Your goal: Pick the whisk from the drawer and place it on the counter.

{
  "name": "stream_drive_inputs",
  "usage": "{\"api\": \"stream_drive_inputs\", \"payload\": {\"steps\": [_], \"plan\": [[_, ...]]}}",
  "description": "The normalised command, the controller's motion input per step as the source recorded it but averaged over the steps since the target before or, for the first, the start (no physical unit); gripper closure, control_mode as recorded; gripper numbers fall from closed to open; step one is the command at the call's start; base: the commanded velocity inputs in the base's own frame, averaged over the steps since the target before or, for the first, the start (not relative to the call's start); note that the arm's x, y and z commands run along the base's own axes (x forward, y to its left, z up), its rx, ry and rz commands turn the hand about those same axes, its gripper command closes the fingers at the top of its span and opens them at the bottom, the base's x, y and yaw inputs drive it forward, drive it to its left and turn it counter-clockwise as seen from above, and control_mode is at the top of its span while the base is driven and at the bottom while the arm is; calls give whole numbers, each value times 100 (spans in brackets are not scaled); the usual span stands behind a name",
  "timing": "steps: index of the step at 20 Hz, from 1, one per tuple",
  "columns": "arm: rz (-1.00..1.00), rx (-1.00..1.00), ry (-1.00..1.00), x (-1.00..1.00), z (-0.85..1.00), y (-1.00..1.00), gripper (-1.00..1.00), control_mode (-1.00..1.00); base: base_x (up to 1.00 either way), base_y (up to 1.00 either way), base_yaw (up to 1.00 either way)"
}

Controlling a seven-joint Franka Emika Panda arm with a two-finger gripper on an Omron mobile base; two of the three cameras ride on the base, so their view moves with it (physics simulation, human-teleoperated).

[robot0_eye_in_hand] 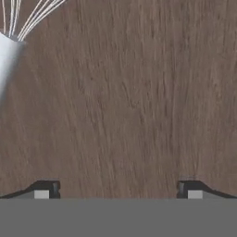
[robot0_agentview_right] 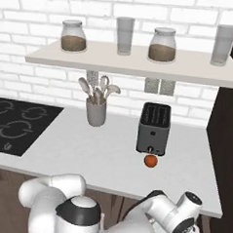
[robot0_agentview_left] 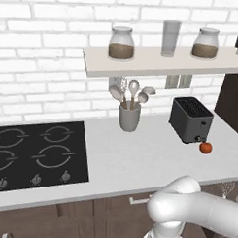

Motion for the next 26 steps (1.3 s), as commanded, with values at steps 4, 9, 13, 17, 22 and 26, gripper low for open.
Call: {"api": "stream_drive_inputs", "payload": {"steps": [4,9,13,17,22,26], "plan": [[-1,0,3,-32,-64,-2,-100,-100,0,0,0],[-3,0,4,-57,-60,-19,-100,-100,0,0,0],[-7,0,12,-92,-43,-39,-100,-100,0,0,0],[-9,0,16,-100,-54,-60,-100,-100,0,0,0],[-9,6,15,-100,-29,-75,-100,-100,0,0,0],[-9,20,-11,-42,84,4,-100,-100,0,0,0]]}}
